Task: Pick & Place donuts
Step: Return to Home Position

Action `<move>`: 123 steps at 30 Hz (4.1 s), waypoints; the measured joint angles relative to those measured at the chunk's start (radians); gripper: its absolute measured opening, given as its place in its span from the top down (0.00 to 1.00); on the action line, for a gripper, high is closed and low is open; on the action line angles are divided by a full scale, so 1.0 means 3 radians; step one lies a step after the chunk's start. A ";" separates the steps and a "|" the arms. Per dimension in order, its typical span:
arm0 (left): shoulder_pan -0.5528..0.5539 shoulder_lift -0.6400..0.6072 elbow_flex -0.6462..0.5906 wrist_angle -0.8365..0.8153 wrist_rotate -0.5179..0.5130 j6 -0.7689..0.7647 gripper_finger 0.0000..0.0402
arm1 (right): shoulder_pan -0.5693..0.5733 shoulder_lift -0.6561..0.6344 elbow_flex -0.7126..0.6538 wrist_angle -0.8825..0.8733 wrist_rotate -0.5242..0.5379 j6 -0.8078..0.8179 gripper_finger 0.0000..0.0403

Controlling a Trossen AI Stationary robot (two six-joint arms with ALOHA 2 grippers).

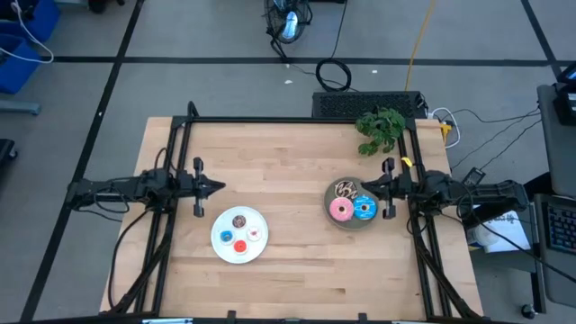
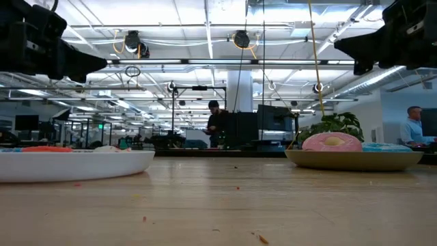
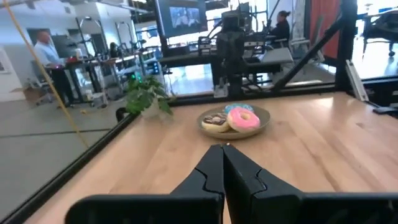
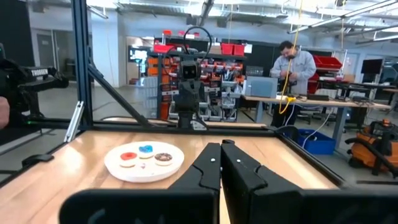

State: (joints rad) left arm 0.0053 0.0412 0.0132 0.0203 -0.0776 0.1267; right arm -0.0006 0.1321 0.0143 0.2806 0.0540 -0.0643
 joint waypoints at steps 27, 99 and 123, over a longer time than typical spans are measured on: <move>0.0010 -0.0002 -0.0011 0.0197 -0.0086 0.0084 0.84 | 0.0000 0.0012 0.0001 -0.0031 -0.0010 -0.0001 1.00; 0.0010 -0.0002 -0.0008 0.0198 -0.0084 0.0084 0.87 | 0.0001 0.0012 0.0000 -0.0031 -0.0011 0.0000 1.00; 0.0010 -0.0002 -0.0008 0.0199 -0.0084 0.0086 0.87 | 0.0000 0.0012 0.0000 -0.0031 -0.0011 0.0000 1.00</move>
State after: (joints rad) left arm 0.0082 0.0406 0.0109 0.0799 -0.1028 0.1524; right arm -0.0005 0.1359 0.0143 0.2712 0.0505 -0.0644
